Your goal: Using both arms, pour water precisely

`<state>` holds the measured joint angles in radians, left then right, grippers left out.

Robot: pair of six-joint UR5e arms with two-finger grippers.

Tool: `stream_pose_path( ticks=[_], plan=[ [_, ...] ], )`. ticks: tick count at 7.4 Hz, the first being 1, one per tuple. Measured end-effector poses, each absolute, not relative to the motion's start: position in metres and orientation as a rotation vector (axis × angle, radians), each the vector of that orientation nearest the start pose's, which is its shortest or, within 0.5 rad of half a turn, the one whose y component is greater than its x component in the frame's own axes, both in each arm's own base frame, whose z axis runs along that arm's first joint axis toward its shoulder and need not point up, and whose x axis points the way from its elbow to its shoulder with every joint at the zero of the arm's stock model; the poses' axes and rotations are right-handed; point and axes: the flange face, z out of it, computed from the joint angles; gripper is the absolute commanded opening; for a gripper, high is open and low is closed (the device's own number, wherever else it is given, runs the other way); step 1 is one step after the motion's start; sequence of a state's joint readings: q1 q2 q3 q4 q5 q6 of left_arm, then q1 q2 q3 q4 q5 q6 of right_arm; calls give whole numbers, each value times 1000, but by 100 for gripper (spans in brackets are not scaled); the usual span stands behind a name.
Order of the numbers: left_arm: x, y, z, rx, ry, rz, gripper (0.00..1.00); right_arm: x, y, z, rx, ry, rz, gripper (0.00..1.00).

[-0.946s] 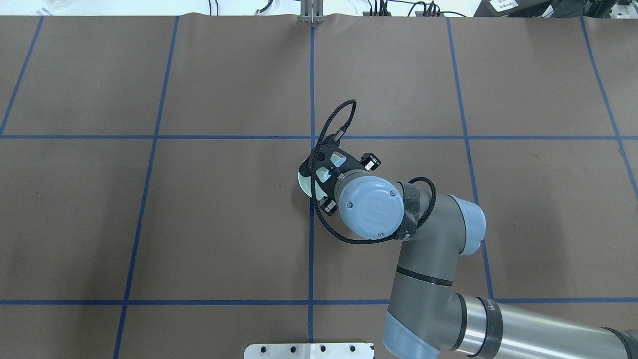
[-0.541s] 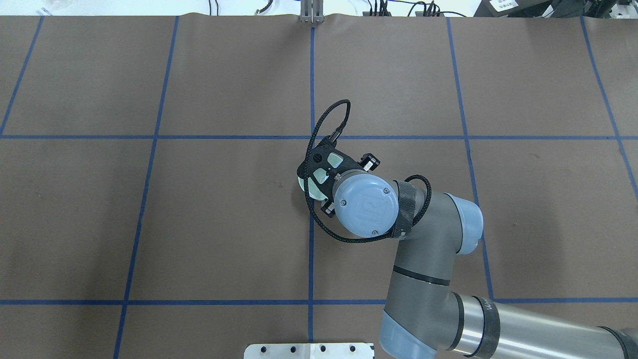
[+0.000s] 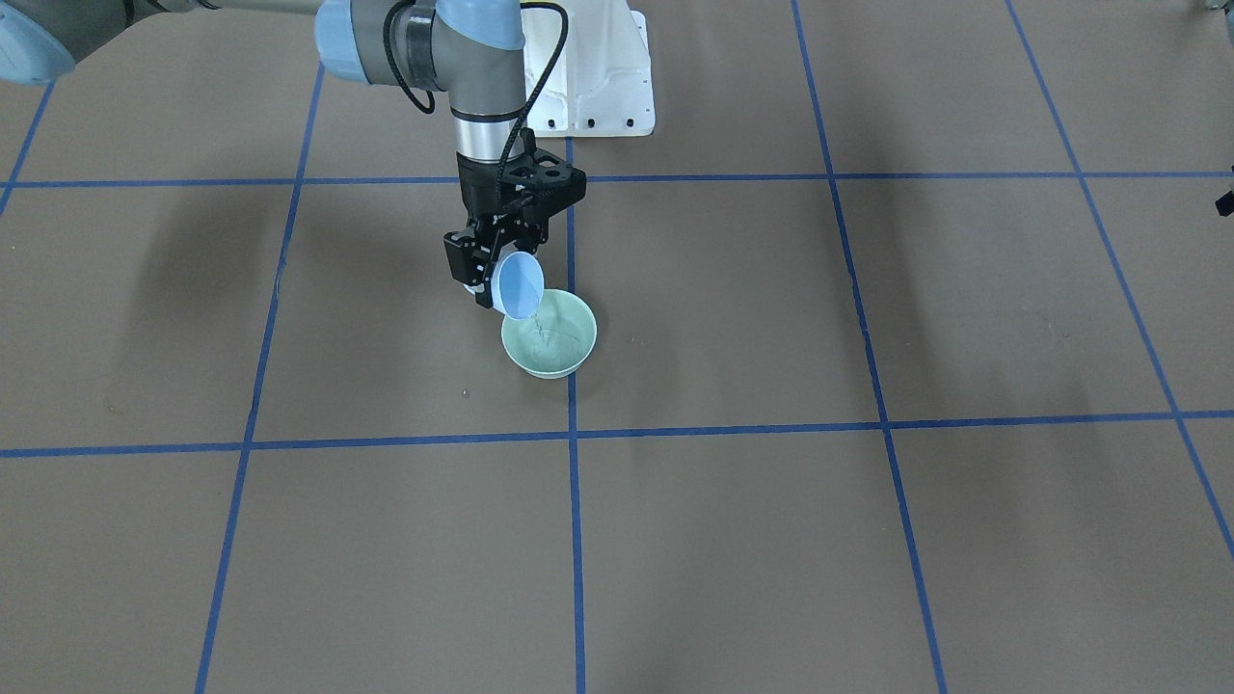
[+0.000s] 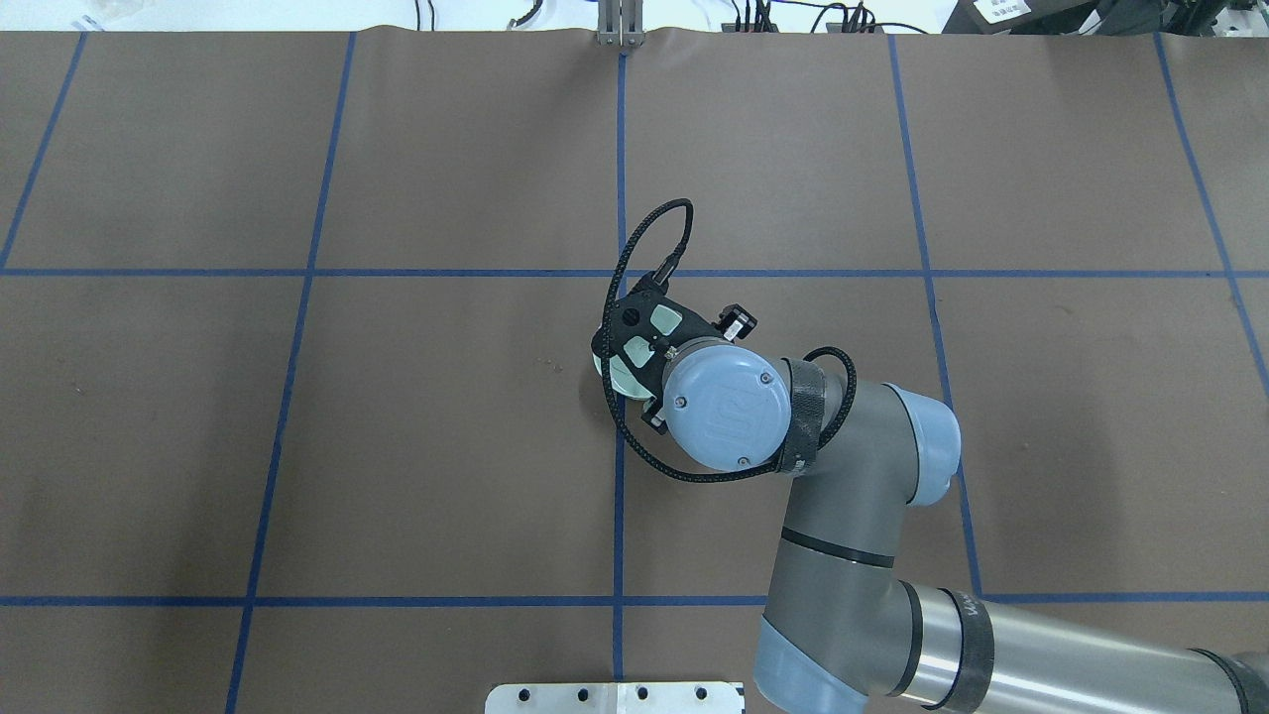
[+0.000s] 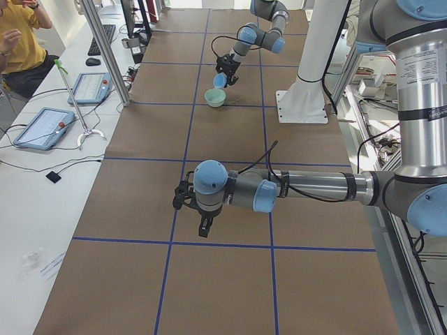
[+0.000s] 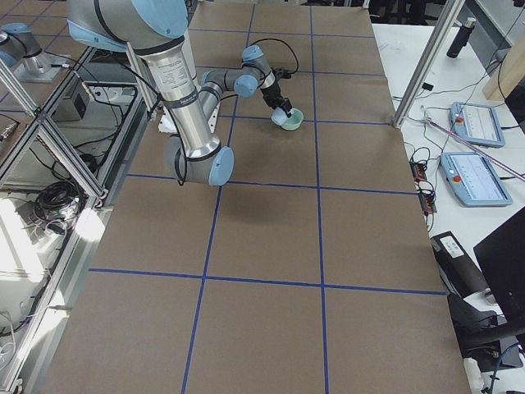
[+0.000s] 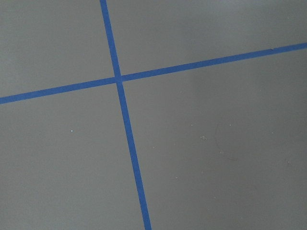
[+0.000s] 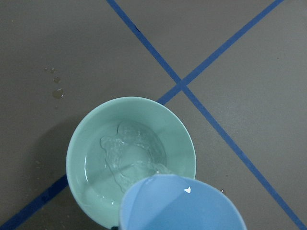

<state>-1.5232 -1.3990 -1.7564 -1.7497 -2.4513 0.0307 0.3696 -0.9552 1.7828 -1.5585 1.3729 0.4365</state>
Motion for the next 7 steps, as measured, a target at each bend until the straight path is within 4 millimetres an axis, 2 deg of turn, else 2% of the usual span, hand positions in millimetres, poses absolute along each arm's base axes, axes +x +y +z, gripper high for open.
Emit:
stream_pose_path(
  ticks=[4, 7],
  plan=[
    [-36, -432, 618, 174, 880, 158, 99, -546, -379, 200, 781, -580, -576, 0],
    [-35, -434, 617, 175, 880, 160, 99, -538, -381, 188, 828, -738, -423, 0]
  ],
)
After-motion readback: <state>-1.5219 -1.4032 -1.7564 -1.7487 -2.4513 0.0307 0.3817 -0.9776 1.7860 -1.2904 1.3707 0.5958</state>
